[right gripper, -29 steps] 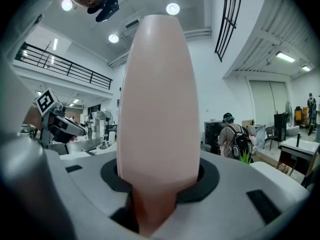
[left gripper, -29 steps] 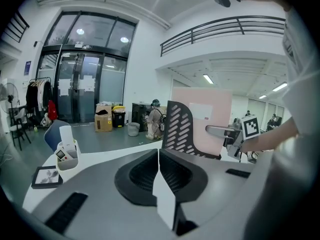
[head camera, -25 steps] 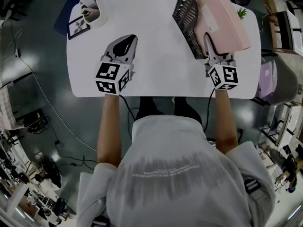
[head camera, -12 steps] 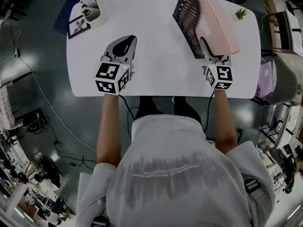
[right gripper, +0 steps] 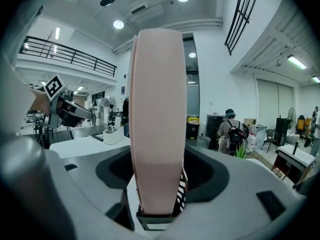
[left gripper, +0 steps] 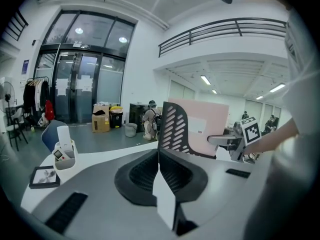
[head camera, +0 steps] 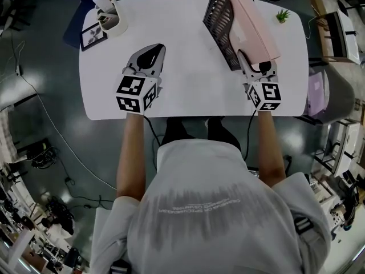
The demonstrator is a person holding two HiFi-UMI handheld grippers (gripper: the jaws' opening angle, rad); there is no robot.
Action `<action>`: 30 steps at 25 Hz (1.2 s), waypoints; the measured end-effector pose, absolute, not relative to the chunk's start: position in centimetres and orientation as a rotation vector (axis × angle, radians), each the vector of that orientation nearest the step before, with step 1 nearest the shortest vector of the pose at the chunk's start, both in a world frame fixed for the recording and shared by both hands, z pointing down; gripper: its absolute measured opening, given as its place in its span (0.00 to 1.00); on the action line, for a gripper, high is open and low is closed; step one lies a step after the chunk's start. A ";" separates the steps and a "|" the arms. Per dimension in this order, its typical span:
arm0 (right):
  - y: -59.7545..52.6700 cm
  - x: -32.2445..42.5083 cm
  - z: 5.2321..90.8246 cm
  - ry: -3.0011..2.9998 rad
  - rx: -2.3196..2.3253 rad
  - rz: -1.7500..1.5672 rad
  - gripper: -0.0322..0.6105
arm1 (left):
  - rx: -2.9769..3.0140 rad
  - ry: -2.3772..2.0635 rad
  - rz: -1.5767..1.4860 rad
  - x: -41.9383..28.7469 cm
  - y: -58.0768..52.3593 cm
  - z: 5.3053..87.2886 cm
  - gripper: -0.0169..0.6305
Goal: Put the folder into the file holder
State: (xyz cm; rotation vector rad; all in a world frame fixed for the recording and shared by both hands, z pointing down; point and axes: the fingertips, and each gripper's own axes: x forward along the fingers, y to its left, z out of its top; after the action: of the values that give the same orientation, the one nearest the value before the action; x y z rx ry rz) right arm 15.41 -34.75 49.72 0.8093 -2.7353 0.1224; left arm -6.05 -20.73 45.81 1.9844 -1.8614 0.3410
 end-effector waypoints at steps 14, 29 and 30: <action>-32.7 23.1 39.2 -2.774 1.055 -0.115 0.46 | 2.224 -1.813 0.250 -3.0 -24.9 39.8 0.06; -34.5 30.2 30.8 -2.639 1.449 -0.012 0.09 | 2.472 -1.752 0.218 2.0 -28.8 33.2 0.06; -34.5 30.4 30.4 -2.636 1.452 -0.015 0.09 | 2.488 -1.750 0.215 2.4 -29.0 32.7 0.06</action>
State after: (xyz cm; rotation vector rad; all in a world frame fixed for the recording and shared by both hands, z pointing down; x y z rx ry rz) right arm 30.35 -34.48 30.36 1.4516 -2.6362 -0.0147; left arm 2.39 -28.99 32.68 2.4880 -1.7498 0.2151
